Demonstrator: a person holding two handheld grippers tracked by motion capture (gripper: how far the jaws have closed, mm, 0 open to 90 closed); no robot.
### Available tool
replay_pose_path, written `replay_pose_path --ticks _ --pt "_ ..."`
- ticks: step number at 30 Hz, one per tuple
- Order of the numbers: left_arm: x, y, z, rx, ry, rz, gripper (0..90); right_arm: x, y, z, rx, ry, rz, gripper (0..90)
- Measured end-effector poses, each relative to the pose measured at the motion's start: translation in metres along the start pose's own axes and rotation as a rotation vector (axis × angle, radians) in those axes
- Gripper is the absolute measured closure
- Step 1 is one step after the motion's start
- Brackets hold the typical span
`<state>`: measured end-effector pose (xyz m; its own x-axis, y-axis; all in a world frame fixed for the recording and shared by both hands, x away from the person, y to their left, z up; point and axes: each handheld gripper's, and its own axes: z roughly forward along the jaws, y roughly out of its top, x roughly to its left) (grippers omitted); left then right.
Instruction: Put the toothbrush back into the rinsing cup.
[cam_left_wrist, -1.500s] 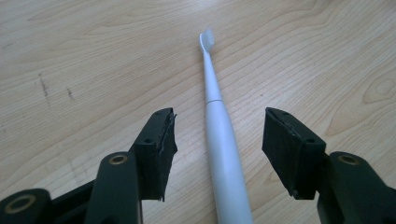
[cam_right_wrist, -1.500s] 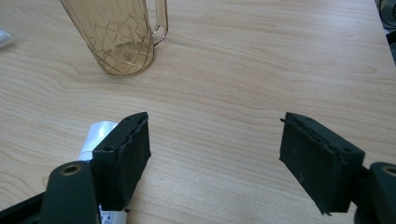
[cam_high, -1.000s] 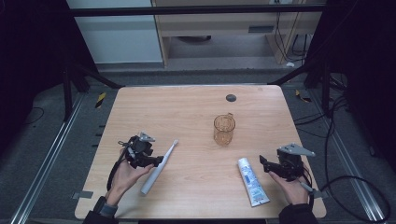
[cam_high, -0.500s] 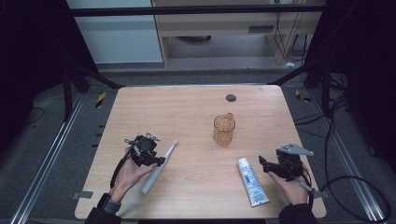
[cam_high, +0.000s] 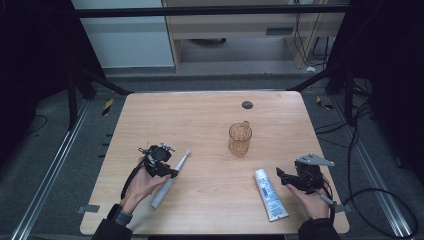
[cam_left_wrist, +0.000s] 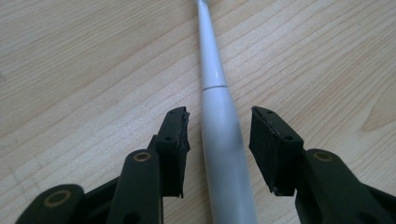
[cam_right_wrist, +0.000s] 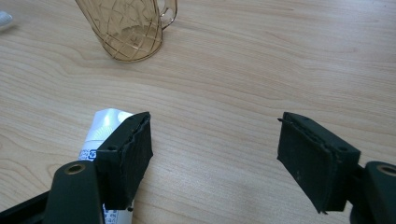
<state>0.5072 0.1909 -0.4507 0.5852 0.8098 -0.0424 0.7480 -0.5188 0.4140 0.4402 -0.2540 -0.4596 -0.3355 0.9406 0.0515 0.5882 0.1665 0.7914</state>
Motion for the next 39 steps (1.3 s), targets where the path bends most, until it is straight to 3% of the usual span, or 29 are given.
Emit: replay_pose_path --ticks 18,32,39 --pt "0.000 0.002 0.016 0.080 -0.021 -0.014 62.4 0.000 0.000 0.002 0.012 0.004 -0.009 26.6" --pt "0.001 0.004 0.018 0.091 -0.034 -0.034 66.0 0.001 0.000 0.002 0.016 0.007 -0.013 26.9" --pt "0.002 0.001 0.017 0.074 -0.027 -0.030 66.5 0.001 -0.001 0.002 0.018 0.008 0.001 27.2"
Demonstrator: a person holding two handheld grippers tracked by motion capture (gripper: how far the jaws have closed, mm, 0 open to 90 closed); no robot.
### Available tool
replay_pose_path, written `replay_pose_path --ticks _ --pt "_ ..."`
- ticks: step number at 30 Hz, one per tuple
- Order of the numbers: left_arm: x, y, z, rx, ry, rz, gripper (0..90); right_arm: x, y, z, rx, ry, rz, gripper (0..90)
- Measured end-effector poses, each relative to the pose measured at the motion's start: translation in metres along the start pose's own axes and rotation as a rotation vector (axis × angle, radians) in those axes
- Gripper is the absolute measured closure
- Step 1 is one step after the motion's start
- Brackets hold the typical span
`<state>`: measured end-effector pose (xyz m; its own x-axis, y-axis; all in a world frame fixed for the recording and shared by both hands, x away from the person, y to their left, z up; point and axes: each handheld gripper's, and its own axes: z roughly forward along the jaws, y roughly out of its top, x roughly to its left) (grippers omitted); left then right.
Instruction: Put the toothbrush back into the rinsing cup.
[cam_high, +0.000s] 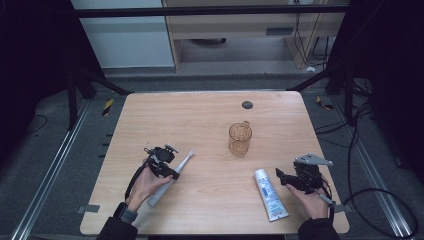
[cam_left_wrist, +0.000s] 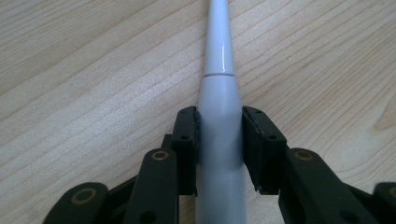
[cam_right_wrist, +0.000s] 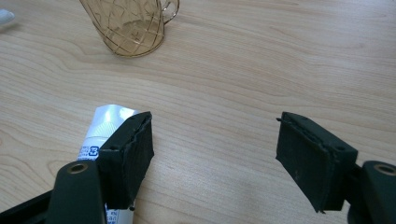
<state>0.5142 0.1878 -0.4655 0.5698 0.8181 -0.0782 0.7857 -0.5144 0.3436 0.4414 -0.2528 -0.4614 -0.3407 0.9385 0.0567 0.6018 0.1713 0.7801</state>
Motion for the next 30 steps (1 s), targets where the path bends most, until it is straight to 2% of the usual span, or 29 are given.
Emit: replay_pose_path --ticks 2,3,6,7,8,9,12,14,16,17,18,19,23,26,27,28,29,30 --pt "0.001 -0.001 -0.002 -0.006 0.005 0.002 66.5 0.000 0.000 0.000 -0.001 -0.003 -0.001 27.3" --pt "0.001 -0.002 -0.006 -0.029 0.010 -0.002 66.6 -0.001 -0.001 0.001 -0.001 -0.005 -0.004 27.7" --pt "0.001 -0.003 -0.012 -0.053 0.008 -0.004 66.6 -0.002 -0.001 0.001 -0.001 -0.005 -0.005 28.0" --pt "0.000 -0.004 -0.018 -0.080 0.007 -0.007 66.6 -0.003 -0.002 0.001 -0.003 -0.007 -0.002 28.0" --pt "0.000 -0.004 -0.018 -0.080 0.007 -0.007 66.6 -0.003 -0.002 0.001 -0.003 -0.007 -0.002 28.0" --pt "-0.001 -0.005 -0.026 -0.112 0.006 -0.006 66.6 -0.003 -0.003 0.001 -0.006 -0.012 0.000 28.3" --pt "-0.003 -0.005 -0.033 -0.139 0.003 -0.008 66.7 -0.005 -0.004 0.000 -0.011 -0.016 -0.003 28.5" --pt "-0.006 -0.005 -0.044 -0.190 0.004 -0.006 66.7 -0.005 -0.005 0.001 -0.010 -0.020 -0.002 28.7" --pt "-0.007 -0.005 -0.047 -0.207 0.005 -0.003 66.7 -0.005 -0.005 0.001 -0.009 -0.025 0.000 28.7" --pt "-0.009 -0.004 -0.054 -0.243 0.006 0.000 66.7 -0.006 -0.005 0.002 -0.010 -0.026 -0.005 28.8" --pt "-0.009 -0.004 -0.054 -0.243 0.006 0.000 66.7 -0.006 -0.005 0.002 -0.010 -0.026 -0.005 28.8" --pt "-0.011 -0.003 -0.060 -0.272 0.008 0.000 66.7 -0.006 -0.005 0.002 -0.012 -0.027 -0.005 28.9" --pt "-0.013 0.000 -0.068 -0.302 0.012 0.003 66.7 -0.007 -0.006 0.002 -0.020 -0.033 -0.008 28.8" --pt "-0.015 0.005 -0.078 -0.356 0.028 0.007 66.7 -0.008 -0.007 0.001 -0.034 -0.050 -0.007 28.5" --pt "-0.015 0.005 -0.078 -0.356 0.028 0.007 66.7 -0.008 -0.007 0.001 -0.034 -0.050 -0.007 28.5" --pt "-0.016 0.008 -0.082 -0.396 0.040 0.007 66.7 -0.008 -0.007 0.001 -0.043 -0.056 -0.010 28.1" --pt "-0.016 0.008 -0.082 -0.396 0.040 0.007 66.7 -0.008 -0.008 0.001 -0.046 -0.058 -0.011 27.7" --pt "-0.017 0.009 -0.085 -0.420 0.044 0.005 66.7 -0.008 -0.008 0.001 -0.046 -0.058 -0.011 27.7"
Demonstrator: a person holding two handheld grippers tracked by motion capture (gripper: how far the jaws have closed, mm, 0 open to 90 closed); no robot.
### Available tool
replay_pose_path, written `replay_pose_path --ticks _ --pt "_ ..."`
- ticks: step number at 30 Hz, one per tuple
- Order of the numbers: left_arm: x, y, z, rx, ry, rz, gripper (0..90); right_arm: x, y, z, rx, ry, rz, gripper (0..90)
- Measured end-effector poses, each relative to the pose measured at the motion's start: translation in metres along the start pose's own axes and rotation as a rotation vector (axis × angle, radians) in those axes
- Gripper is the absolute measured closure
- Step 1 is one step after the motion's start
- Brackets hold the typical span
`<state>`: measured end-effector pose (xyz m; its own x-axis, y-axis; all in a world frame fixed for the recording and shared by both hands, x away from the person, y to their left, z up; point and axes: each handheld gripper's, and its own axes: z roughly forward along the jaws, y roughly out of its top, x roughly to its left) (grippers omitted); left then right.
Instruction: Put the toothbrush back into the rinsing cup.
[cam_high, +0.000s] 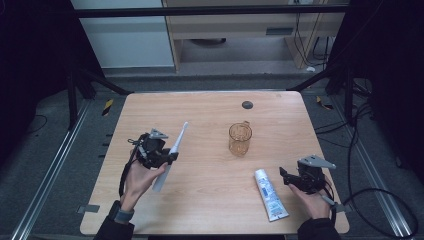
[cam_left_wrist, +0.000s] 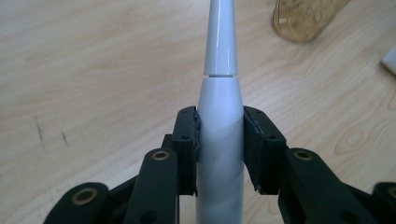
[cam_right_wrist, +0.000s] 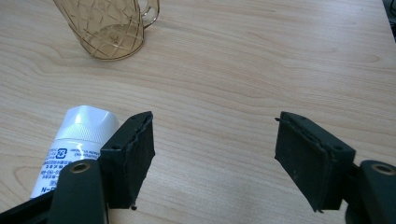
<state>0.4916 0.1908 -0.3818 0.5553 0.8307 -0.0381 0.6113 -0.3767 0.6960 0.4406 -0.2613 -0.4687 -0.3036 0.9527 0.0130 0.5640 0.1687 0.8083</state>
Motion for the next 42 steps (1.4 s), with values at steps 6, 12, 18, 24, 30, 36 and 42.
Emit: replay_pose_path --ticks 6,12,18,24,30,36,42 --pt "-0.008 0.017 -0.003 -0.150 0.044 -0.005 66.7 -0.001 -0.002 0.002 -0.008 -0.007 0.001 25.3" --pt "-0.017 0.032 0.001 -0.248 0.063 -0.007 66.7 -0.003 -0.004 0.003 -0.018 -0.015 0.005 23.2" --pt "-0.027 0.045 0.010 -0.326 0.069 -0.021 66.7 -0.004 -0.005 0.003 -0.031 -0.023 -0.002 21.0" --pt "-0.037 0.053 0.020 -0.400 0.072 -0.037 66.7 -0.005 -0.006 0.004 -0.038 -0.028 -0.008 19.1" --pt "-0.042 0.066 0.027 -0.455 0.087 -0.047 66.7 -0.005 -0.007 0.005 -0.040 -0.028 -0.007 17.6" --pt "-0.044 0.079 0.031 -0.520 0.089 -0.072 66.7 -0.004 -0.008 0.007 -0.044 -0.028 -0.005 15.9" --pt "-0.044 0.093 0.033 -0.595 0.094 -0.101 66.7 -0.003 -0.008 0.007 -0.056 -0.032 -0.017 15.5"
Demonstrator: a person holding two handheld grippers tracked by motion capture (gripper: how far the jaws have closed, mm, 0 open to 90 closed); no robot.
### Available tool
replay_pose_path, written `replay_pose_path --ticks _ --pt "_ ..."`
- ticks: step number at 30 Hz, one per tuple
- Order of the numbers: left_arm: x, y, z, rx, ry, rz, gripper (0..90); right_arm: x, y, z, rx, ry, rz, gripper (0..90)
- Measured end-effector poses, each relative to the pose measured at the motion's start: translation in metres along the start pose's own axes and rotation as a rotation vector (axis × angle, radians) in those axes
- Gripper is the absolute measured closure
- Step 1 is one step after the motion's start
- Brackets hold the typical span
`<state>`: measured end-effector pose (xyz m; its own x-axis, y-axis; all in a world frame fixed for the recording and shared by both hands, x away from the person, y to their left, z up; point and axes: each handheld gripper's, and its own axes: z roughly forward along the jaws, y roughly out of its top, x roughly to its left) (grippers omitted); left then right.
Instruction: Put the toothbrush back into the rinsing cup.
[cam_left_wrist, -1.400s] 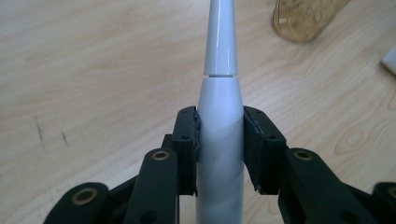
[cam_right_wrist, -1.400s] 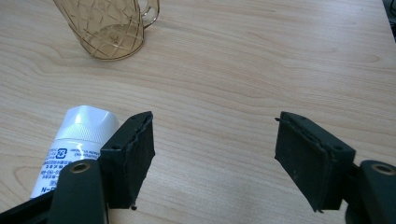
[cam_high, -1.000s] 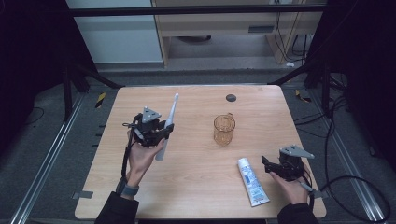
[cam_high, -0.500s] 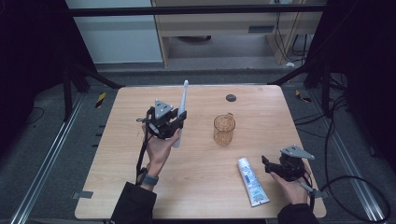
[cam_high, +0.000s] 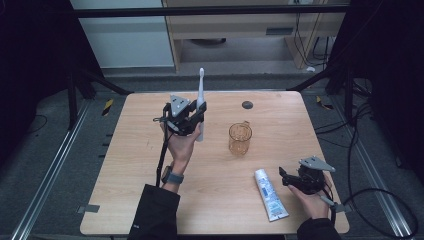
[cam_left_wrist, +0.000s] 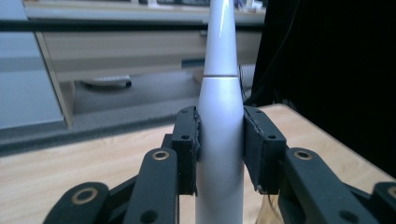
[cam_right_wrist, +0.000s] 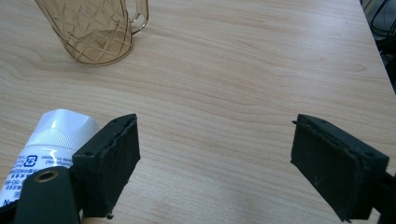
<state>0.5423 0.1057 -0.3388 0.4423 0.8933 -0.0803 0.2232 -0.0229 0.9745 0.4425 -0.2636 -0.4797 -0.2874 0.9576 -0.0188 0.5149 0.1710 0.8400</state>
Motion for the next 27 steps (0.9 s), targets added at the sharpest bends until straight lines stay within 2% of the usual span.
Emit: replay_pose_path --ticks 5,8,13,18,27 --pt "-0.004 0.005 0.007 -0.032 0.004 -0.006 66.7 -0.001 -0.001 0.000 -0.002 -0.003 0.000 15.5" --pt "-0.011 0.006 0.014 -0.051 -0.008 -0.009 66.7 -0.001 -0.001 0.000 -0.006 -0.006 0.000 15.5" --pt "-0.021 -0.003 0.017 -0.042 -0.028 0.006 66.7 -0.002 -0.002 0.000 -0.008 -0.006 0.000 15.5" --pt "-0.023 -0.008 0.020 -0.043 -0.035 0.007 66.7 -0.003 -0.002 -0.001 -0.011 -0.010 0.003 15.5" --pt "-0.031 -0.005 0.023 -0.108 -0.030 -0.012 66.7 -0.004 -0.002 -0.002 -0.017 -0.014 0.002 15.4"
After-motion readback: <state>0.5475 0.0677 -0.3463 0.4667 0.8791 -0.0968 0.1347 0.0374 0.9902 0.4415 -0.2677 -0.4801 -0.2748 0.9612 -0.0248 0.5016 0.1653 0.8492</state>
